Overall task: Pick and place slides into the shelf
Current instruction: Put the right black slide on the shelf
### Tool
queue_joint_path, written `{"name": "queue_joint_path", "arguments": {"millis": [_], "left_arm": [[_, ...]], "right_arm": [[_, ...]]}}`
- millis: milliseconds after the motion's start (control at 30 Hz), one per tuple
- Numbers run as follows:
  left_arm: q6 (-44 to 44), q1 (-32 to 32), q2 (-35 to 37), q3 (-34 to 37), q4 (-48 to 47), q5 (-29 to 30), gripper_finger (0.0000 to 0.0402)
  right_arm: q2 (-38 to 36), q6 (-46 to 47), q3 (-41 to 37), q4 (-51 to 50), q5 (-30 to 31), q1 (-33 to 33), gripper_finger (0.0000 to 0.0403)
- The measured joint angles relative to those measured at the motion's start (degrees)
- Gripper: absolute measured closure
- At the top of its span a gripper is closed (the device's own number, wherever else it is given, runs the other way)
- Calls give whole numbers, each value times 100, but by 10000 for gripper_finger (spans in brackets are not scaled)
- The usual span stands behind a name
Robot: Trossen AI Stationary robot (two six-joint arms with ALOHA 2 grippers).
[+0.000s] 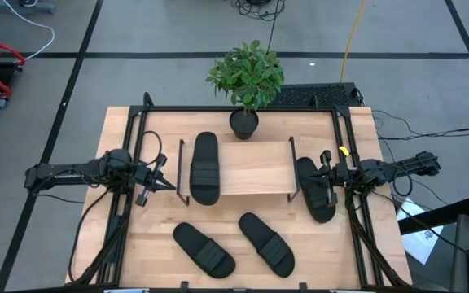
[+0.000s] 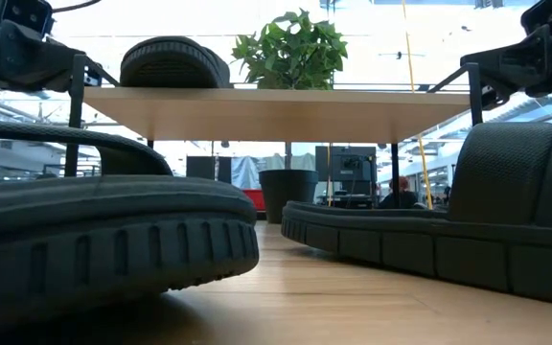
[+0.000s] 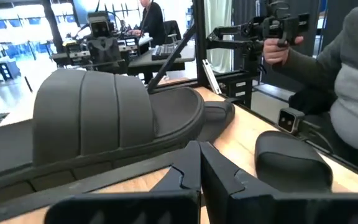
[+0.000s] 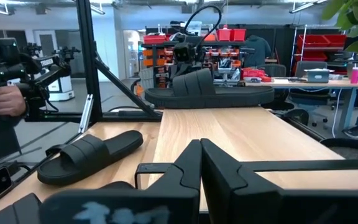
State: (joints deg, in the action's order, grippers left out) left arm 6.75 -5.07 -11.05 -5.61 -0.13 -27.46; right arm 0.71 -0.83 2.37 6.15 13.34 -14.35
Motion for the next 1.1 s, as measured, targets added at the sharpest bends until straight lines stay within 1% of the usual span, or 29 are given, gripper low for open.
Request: {"name": "queue_joint_path", "arguments": {"millis": [100,233,433,500,567,733,867,1000,1100], "left_arm": [[-72,85,-9,13,-253,-2,401],[-92,207,-4,4,-168,4,401],[-71,232,-6,4,-185,46,392],[-66,232,-6,4,-179,48,388],[-72,232,-6,4,-180,98,385],[-41,232,-27,4,-190,390,393],[345,232,-28,4,-239,521,400],[945,232,-29,4,-163,706,390],[1138,232,-31,4,-115,739,383]], "right_arm": [[2,-137,2,104,6,-1,403],[0,-261,0,254,6,-2,403],[0,-309,124,173,62,9,403],[11,-331,296,-89,263,9,403],[16,-372,701,-367,607,9,403],[360,-111,1757,-1784,1417,9,403],[901,491,2630,-2860,1921,11,403],[1581,1245,3483,-4032,1978,13,403],[2069,1709,4061,-4999,1956,82,403]]}}
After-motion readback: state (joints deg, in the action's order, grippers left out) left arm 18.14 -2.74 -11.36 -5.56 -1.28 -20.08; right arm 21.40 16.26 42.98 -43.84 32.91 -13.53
